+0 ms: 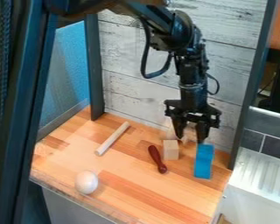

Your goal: Put the small block at the top of the blue arch

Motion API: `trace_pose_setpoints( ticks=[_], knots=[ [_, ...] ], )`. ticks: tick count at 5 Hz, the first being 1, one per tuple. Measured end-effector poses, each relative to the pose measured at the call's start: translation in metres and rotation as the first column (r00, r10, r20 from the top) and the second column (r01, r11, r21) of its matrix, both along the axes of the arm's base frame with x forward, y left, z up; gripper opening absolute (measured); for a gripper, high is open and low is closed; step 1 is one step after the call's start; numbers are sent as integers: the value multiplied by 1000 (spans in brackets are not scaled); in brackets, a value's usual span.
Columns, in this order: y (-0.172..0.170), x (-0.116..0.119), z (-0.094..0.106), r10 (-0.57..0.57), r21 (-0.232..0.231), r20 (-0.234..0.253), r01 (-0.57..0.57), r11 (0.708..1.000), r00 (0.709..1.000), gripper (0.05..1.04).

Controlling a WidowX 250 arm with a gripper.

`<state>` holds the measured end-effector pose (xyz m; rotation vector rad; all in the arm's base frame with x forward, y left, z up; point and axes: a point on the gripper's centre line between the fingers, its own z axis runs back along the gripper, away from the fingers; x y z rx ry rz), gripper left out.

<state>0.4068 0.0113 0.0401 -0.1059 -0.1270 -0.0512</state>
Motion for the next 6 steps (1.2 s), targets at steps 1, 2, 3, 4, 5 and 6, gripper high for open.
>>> trace_pose_setpoints(
  ticks=[1,2,3,4,5,6],
  knots=[
    [-3,4,4,4,8,13,-4,1000,1000,600],
    [-9,7,-1,-15,24,21,14,1000,1000,600],
    [-9,9,-4,-12,34,27,11,999,1000,600],
    [-11,5,-18,-20,47,3,20,999,1000,600],
    [-15,4,-21,-33,58,10,32,998,999,600],
    [-15,3,-24,-33,62,11,32,998,999,600]
  ],
)
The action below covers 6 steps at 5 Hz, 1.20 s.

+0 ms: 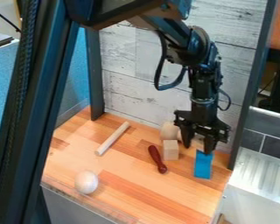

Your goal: Put the small block at the top of the blue arch

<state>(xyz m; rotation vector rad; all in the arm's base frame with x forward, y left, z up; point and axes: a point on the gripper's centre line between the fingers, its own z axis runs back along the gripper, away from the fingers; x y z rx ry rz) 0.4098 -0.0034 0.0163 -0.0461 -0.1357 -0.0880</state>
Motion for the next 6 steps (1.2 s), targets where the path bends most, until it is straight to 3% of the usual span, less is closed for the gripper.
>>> trace_pose_setpoints(
  ticks=[1,2,3,4,5,6],
  knots=[
    [-1,-1,-5,-1,0,8,1,1000,1000,674],
    [-2,0,-7,-8,-6,32,8,1000,999,958],
    [-5,1,-7,-16,-18,38,16,1000,999,1005],
    [-4,-4,-5,-20,-39,8,20,999,1000,1001],
    [20,-8,24,33,-8,-37,-33,999,999,1001],
    [56,-24,50,87,53,-89,-83,995,992,1001]
  ],
)
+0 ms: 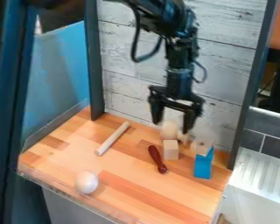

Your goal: Put the small block at the top of the blue arch

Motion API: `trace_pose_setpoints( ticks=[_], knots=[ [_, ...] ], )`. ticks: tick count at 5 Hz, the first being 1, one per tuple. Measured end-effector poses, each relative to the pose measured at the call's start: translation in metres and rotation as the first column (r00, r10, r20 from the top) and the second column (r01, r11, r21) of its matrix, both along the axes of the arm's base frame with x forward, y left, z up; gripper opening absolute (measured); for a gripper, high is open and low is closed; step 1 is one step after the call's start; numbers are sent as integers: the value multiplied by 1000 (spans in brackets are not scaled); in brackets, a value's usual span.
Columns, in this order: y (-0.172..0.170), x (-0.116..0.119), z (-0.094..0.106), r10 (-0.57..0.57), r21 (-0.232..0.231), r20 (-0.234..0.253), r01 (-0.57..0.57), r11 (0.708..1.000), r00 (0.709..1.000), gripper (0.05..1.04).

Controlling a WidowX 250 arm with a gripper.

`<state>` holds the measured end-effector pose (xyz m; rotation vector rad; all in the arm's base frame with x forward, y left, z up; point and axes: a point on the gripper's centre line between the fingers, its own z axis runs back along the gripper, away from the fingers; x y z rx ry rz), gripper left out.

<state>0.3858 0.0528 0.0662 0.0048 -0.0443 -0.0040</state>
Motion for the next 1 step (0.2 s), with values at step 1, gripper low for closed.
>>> trace_pose_setpoints(
  ticks=[1],
  knots=[
    [37,-23,7,15,41,-94,-11,999,995,1001]
  ],
)
